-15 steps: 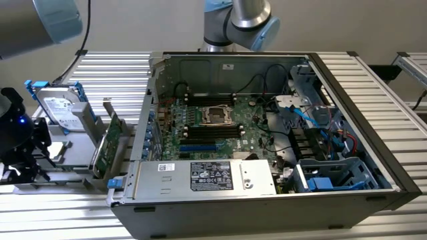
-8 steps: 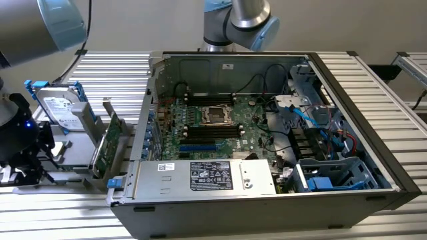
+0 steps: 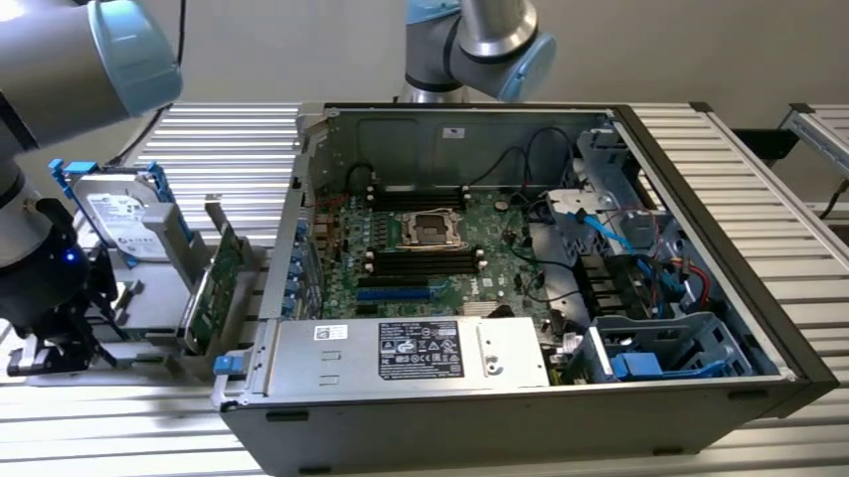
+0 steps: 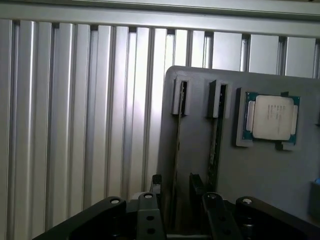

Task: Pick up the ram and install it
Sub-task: 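Pick up the ram and move it above insertion slot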

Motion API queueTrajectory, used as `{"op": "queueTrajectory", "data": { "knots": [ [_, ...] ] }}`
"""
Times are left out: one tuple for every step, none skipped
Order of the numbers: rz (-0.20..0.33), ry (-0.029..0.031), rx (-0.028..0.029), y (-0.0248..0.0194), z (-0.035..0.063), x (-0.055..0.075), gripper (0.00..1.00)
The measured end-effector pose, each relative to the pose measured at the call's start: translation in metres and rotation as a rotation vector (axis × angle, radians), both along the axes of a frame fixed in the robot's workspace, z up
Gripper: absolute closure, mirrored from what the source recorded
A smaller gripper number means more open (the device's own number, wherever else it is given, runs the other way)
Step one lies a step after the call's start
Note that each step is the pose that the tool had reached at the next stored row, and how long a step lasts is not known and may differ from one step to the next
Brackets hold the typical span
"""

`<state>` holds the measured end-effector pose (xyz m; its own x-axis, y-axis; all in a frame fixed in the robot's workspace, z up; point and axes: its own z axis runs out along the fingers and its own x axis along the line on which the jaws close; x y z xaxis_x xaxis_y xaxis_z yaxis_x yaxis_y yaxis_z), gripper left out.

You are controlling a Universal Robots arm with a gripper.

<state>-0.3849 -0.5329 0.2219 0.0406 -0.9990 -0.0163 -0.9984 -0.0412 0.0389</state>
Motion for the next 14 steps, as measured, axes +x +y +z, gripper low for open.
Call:
{"op": "queueTrajectory", "data": {
  "knots": [
    [0.0, 0.0, -0.0001, 0.0002, -0.0018, 0.0, 0.64],
    [0.001, 0.0, -0.0004, 0.0003, -0.0037, 0.0, 0.64],
    [0.001, 0.0, -0.0007, 0.0005, -0.0054, -0.001, 0.64],
    [0.001, 0.0001, -0.0011, 0.0006, -0.0072, -0.001, 0.64],
    [0.001, 0.0, -0.0014, 0.0007, -0.0092, -0.001, 0.64],
    [0.001, -0.0001, -0.0018, 0.0009, -0.0109, -0.001, 0.64],
    [0.002, -0.0001, -0.0026, 0.0011, -0.0126, -0.002, 0.64],
    [0.002, -0.0001, -0.0039, 0.0014, -0.014, -0.003, 0.64],
    [0.002, 0.0, -0.0056, 0.0018, -0.0155, -0.004, 0.64],
    [0.002, 0.0, -0.0081, 0.0021, -0.0164, -0.004, 0.64],
    [0.002, 0.0, -0.01, 0.0023, -0.0171, -0.005, 0.64],
    [0.002, 0.0, -0.0113, 0.0023, -0.0175, -0.005, 0.64],
    [0.002, 0.0003, -0.0121, 0.0023, -0.0178, -0.005, 0.64],
    [0.002, -0.0001, -0.013, 0.0024, -0.0186, -0.005, 0.64]
  ]
}}
